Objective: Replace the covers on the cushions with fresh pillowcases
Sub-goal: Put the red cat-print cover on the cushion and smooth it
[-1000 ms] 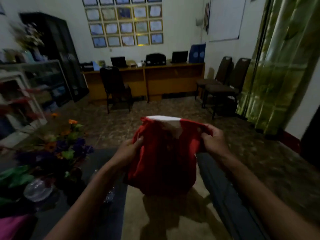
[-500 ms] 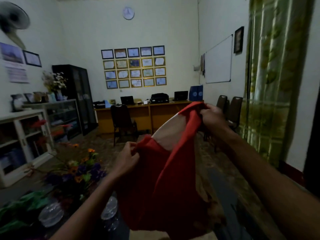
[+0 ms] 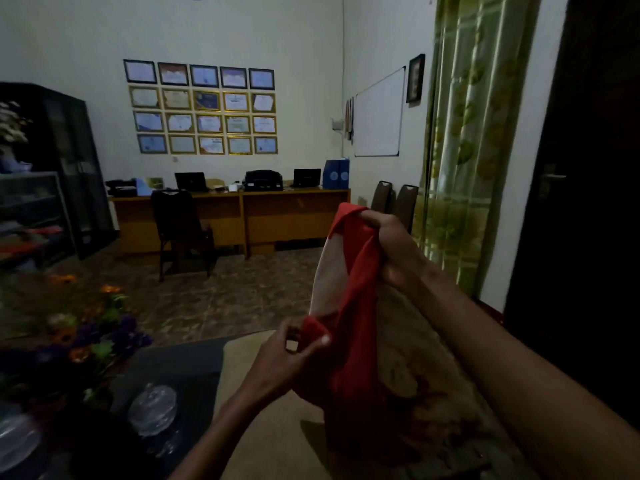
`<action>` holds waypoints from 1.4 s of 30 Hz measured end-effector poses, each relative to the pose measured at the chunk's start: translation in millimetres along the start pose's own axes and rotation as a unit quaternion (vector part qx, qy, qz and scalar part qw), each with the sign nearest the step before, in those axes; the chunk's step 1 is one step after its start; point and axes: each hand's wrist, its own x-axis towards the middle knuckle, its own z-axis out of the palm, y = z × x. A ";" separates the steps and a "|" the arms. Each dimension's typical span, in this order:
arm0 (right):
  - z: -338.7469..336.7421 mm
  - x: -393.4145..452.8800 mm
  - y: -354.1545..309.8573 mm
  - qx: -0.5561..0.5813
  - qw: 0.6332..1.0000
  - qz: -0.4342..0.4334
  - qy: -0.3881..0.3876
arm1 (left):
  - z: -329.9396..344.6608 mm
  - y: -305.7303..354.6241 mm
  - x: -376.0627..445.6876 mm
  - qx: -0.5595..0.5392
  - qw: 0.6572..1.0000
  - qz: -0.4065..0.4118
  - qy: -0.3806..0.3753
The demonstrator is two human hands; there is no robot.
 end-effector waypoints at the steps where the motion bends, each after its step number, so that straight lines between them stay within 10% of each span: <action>1: -3.7 1.2 -0.4 -0.001 1.000 -0.008 0.011 | 4.5 -6.5 -0.5 0.036 0.999 0.012 0.006; 12: -68.0 38.4 19.6 0.047 0.967 -0.074 0.238 | -45.9 -78.8 11.4 -0.122 0.961 -0.199 0.150; 19: -97.9 41.4 124.7 -0.291 0.931 0.015 0.222 | -53.9 -58.7 11.9 -0.140 0.966 -0.180 0.123; 25: -97.8 23.9 156.1 -0.595 0.795 0.089 0.077 | -74.6 -11.8 25.7 -0.192 0.969 -0.123 0.092; 30: -31.7 4.5 131.7 -0.469 0.876 0.045 -0.100 | -67.4 36.9 25.7 -0.173 0.978 -0.100 0.055; 35: 8.4 -19.6 128.8 -0.393 0.882 0.003 -0.259 | -59.9 62.8 25.6 -0.144 0.982 -0.060 0.105; 42: -17.0 -16.1 154.7 -0.490 0.868 -0.049 -0.066 | -89.7 72.9 27.8 -0.182 0.966 -0.020 0.183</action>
